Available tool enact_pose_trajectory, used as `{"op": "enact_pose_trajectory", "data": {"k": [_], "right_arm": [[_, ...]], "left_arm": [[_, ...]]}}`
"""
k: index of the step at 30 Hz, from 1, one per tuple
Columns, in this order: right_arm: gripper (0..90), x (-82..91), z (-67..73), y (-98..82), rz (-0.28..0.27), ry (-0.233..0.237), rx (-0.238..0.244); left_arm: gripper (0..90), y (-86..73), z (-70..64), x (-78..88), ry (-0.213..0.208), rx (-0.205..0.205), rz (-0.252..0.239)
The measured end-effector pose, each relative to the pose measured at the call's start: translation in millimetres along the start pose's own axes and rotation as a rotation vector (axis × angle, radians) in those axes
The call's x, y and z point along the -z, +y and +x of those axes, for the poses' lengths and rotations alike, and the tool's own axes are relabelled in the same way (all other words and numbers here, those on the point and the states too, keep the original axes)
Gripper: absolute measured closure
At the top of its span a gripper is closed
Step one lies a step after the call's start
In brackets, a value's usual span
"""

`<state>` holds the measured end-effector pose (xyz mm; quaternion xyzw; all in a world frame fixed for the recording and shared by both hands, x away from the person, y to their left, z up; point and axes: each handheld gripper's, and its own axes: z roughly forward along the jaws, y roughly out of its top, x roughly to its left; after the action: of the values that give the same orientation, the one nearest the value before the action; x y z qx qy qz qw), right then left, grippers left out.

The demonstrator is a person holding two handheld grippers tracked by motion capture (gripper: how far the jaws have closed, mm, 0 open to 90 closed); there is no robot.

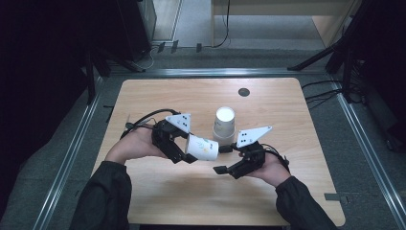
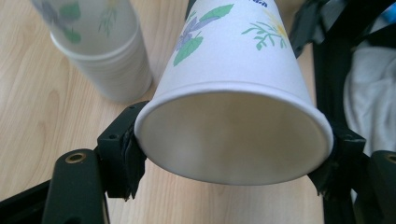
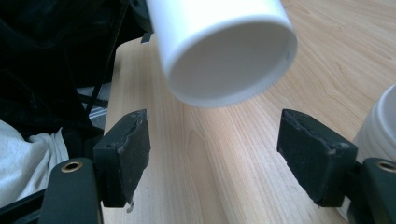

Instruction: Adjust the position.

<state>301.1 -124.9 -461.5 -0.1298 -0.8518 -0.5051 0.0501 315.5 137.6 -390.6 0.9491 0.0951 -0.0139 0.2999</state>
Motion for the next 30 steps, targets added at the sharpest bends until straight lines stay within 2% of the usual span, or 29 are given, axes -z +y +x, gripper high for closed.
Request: {"op": "enact_pose_trajectory", "data": {"k": [2, 13, 18, 22, 23, 30], "right_arm": [[25.4, -5.2, 0.2, 0.0, 0.014, 0.003, 0.007], [24.4, -24.1, 1.2, -1.0, 0.073, 0.020, 0.014], [24.5, -33.6, 0.0, -2.4, 0.100, 0.016, 0.023], [24.6, -38.6, -0.1, -3.3, 0.118, 0.014, 0.026], [24.5, -41.4, 0.6, -3.8, 0.130, 0.017, 0.031], [25.6, -46.5, 3.6, -3.4, 0.137, 0.027, 0.040]], "left_arm": [[25.2, -0.9, 0.1, -5.2, 0.000, -0.002, 0.035], [25.2, -1.4, -3.6, -17.1, -0.001, -0.017, 0.137], [25.2, 0.2, -4.3, -24.5, 0.000, 0.011, 0.190], [25.2, 1.4, -6.7, -32.7, 0.003, 0.001, 0.237], [25.2, 2.7, -7.4, -36.3, 0.001, -0.014, 0.266], [25.2, 7.5, -10.9, -42.5, -0.028, -0.005, 0.294]]}}
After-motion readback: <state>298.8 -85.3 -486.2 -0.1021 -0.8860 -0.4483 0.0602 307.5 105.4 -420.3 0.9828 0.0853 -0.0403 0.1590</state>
